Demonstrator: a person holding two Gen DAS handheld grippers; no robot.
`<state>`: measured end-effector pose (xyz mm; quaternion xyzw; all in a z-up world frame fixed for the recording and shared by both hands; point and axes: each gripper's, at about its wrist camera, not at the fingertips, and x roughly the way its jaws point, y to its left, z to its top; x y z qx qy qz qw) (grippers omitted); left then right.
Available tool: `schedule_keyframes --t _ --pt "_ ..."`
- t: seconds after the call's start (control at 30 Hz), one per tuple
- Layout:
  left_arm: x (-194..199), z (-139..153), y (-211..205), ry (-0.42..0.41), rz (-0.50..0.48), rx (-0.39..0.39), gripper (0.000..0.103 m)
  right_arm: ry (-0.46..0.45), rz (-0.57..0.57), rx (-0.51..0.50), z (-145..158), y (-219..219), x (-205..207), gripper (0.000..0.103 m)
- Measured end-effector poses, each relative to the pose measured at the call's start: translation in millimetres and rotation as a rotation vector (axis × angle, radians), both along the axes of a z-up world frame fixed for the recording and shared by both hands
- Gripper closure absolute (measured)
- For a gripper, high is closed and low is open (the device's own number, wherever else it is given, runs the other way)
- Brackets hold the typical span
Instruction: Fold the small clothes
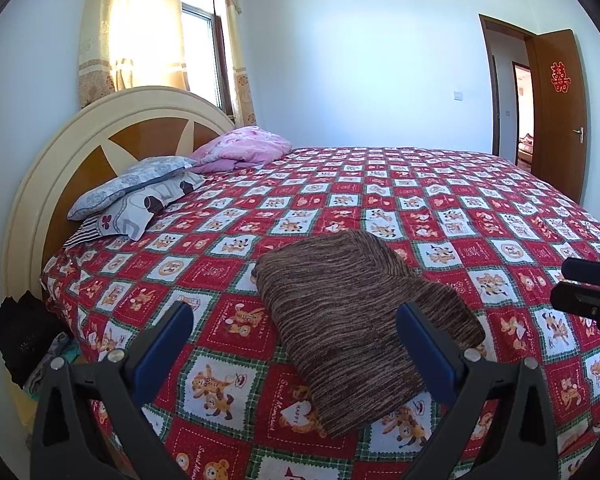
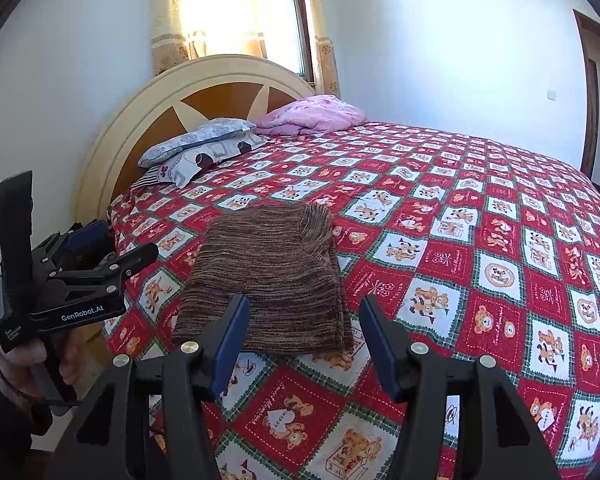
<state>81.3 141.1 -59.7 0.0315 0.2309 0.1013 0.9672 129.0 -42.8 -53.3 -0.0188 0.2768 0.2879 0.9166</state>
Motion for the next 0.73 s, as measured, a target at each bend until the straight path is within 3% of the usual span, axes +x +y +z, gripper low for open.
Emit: schedule_keyframes --t 0.73 --pt "-0.2 0.3 3.7 -0.014 0.065 0.019 0.0 -0.001 0.013 -0.014 -4.3 -2.5 0.1 0.044"
